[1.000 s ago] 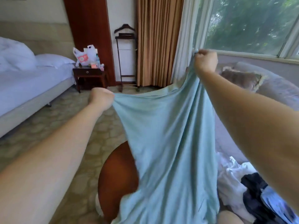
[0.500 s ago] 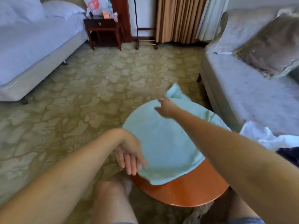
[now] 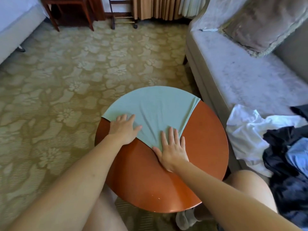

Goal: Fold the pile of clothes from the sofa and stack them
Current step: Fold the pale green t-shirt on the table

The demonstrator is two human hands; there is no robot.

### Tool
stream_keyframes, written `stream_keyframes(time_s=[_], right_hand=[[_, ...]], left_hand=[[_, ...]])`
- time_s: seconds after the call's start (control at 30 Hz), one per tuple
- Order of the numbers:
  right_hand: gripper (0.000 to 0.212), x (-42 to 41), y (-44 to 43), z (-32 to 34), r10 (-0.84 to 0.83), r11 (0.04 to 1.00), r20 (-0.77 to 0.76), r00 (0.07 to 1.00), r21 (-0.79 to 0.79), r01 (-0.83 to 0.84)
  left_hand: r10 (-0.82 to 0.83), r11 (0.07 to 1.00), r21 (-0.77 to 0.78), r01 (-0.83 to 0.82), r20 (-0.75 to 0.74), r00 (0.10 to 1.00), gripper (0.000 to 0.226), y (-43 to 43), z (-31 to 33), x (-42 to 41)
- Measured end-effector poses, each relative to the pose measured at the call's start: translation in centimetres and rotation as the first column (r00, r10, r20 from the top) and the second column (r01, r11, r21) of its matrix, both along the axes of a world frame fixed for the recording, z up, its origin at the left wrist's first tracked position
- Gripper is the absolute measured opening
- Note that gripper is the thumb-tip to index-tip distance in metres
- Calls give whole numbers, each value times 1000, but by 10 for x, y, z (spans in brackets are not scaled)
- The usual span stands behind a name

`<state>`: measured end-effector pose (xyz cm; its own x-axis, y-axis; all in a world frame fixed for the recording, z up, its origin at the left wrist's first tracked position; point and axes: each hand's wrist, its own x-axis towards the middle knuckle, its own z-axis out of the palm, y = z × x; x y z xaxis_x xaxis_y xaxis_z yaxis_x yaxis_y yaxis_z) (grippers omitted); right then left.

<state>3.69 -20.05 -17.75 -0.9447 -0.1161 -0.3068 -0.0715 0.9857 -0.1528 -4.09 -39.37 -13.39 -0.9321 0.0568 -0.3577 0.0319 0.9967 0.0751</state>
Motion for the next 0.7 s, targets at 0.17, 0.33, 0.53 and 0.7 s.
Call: stream_keyframes(time_s=[0.17,0.33,0.53,0.7], right_hand=[[87,9,14,3,62,997,24,998,36,-63],[92,30,37,7,127,989,42,991,69,-130],[92,78,81,17,205,972,100,974,92,-214],[109,133,111,22,182,981,78,980,52,-187]], left_hand=[[-6,996,-83,20,166,986,76,0,-5,-5],[19,982,-189,27,239,971,87,14,14,41],[40,962,-270,44,300,953,91,47,27,127],[-38,938,-324,119,245,969,92,87,17,202]])
